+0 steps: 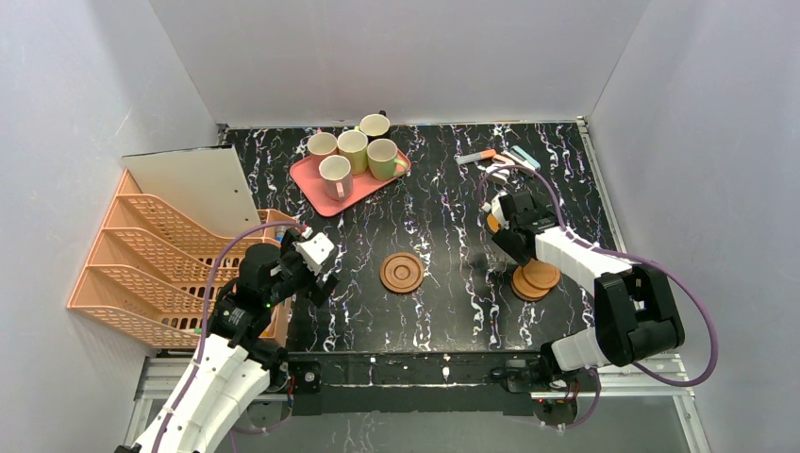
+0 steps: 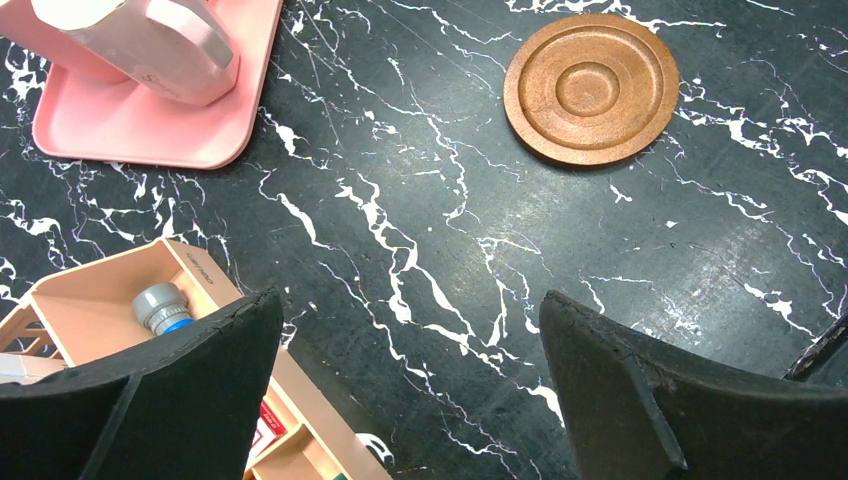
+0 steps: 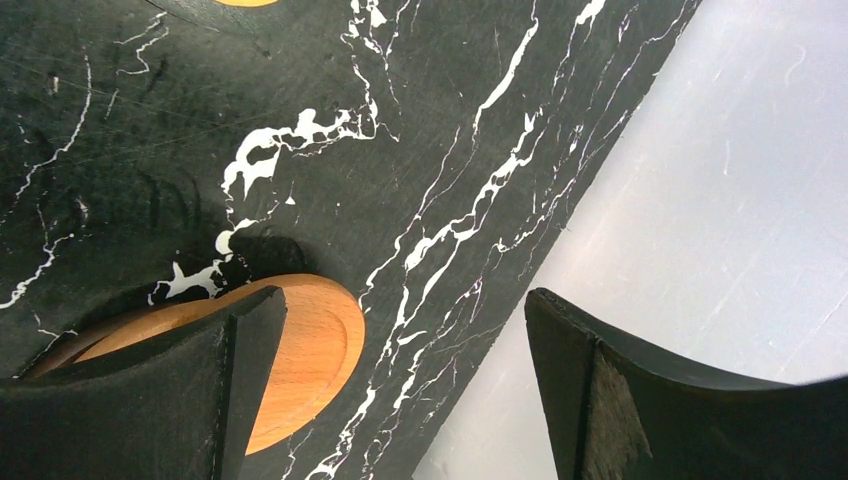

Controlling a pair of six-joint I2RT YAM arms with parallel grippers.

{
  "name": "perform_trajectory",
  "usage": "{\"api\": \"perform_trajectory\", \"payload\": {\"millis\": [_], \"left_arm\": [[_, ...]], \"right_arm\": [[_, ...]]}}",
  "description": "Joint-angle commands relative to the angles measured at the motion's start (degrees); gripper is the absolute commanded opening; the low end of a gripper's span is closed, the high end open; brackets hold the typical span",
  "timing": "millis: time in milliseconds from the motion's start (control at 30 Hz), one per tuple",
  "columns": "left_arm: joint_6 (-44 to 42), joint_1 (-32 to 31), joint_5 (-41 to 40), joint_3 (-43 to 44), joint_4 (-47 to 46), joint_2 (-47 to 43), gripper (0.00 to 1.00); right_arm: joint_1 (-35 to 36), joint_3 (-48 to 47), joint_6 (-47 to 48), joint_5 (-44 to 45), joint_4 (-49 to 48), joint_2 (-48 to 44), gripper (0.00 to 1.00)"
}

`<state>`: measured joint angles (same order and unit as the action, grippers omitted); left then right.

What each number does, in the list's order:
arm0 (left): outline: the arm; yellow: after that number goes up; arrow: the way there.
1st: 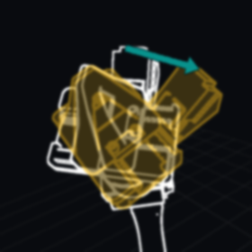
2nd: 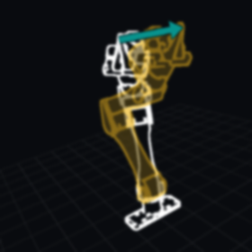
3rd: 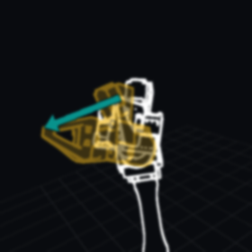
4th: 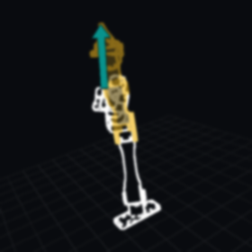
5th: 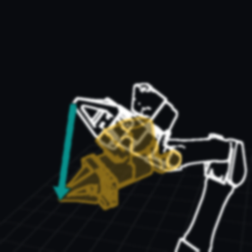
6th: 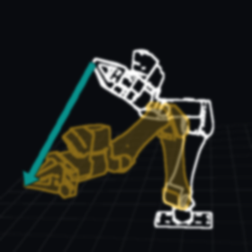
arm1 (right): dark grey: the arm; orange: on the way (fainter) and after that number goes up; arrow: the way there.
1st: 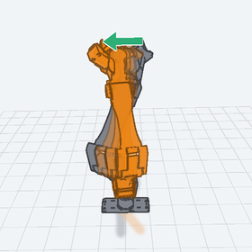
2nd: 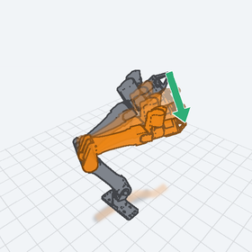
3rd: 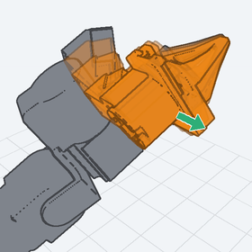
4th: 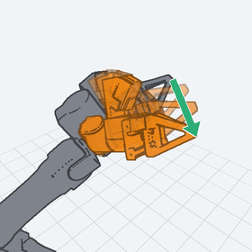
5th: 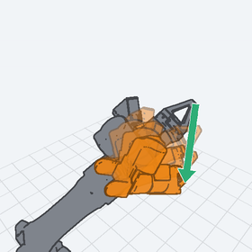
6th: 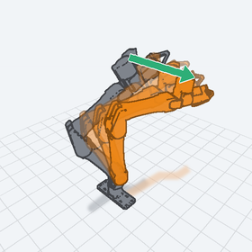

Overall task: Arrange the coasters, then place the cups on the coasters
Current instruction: Move the coaster to the center of the board.

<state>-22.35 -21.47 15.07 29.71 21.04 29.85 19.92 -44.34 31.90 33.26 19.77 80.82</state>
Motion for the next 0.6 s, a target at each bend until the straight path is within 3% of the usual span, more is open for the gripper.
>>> {"api": "perform_trajectory", "payload": {"millis": [0, 267, 567], "left_arm": [[-0.4, 0.4, 1.0, -0.1, 0.7, -0.1, 0.98], [-0.5, 0.4, 1.0, -0.1, 0.6, 0.1, 0.98], [-0.5, 0.4, 1.0, -0.1, 0.6, 0.3, 0.98]], "right_arm": [[-0.7, 1.0, -0.2, 2.3, 0.6, -0.8, 0.99], [-0.9, 2.1, -0.3, 0.3, 3.2, 1.4, 0.99], [-0.2, -0.3, -1.0, -9.8, 5.7, -0.8, 0.99]]}}
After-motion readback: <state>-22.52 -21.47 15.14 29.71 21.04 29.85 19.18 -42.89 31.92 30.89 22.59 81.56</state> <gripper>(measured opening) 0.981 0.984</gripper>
